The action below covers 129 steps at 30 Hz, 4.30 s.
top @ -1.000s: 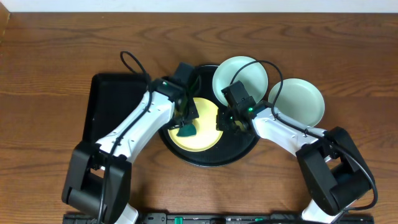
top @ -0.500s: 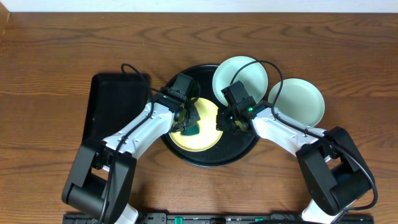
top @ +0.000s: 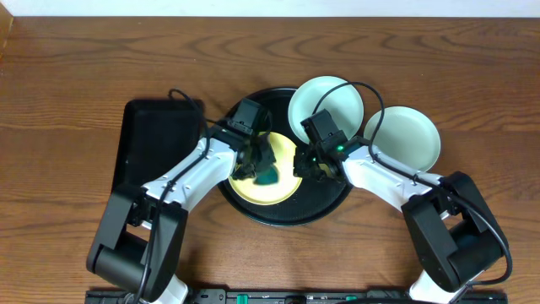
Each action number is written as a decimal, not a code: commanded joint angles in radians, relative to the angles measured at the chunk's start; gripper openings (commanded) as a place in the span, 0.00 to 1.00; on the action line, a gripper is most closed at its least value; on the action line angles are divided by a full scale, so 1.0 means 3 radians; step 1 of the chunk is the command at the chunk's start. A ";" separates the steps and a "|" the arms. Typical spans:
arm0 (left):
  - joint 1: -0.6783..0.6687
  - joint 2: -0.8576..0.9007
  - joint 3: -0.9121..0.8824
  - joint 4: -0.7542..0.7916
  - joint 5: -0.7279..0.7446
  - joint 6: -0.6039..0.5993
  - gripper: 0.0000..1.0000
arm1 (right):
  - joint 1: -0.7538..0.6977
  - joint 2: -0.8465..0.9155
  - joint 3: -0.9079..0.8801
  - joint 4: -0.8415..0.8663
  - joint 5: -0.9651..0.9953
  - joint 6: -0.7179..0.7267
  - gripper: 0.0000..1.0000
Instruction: Clean dirty plates on tray and stack at the side
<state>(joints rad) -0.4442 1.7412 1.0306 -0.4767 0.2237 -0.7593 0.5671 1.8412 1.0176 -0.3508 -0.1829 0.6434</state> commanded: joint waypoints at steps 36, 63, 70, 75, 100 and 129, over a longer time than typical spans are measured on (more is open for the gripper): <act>0.0196 0.0053 -0.0004 -0.0123 -0.0304 -0.0022 0.07 | -0.0034 0.0060 -0.0008 0.0013 -0.0005 -0.0006 0.01; 0.0159 0.0056 -0.0004 -0.0109 -0.0112 0.0501 0.07 | -0.0037 0.0058 -0.0008 0.0025 -0.0031 -0.0031 0.01; 0.0155 0.0056 -0.0004 -0.0647 0.0573 0.0334 0.07 | -0.0037 0.0058 -0.0008 0.0028 -0.0033 -0.0041 0.01; 0.0107 0.0056 -0.0004 -0.0534 0.0718 0.0337 0.07 | -0.0037 0.0058 -0.0008 0.0043 -0.0045 -0.0041 0.01; 0.0862 -0.0268 0.1348 -0.1695 -0.0423 0.0926 0.07 | -0.0046 0.0056 0.0039 0.0074 -0.0210 -0.0333 0.01; 0.3104 -0.0572 0.1701 -0.2071 -0.0440 0.1301 0.08 | 0.0554 -0.0005 0.1462 -0.0072 0.1233 -0.1381 0.01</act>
<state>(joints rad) 0.4725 1.5620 1.5269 -1.0962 0.0978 -0.3874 0.7040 1.8454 1.4204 -0.4065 0.1009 0.2794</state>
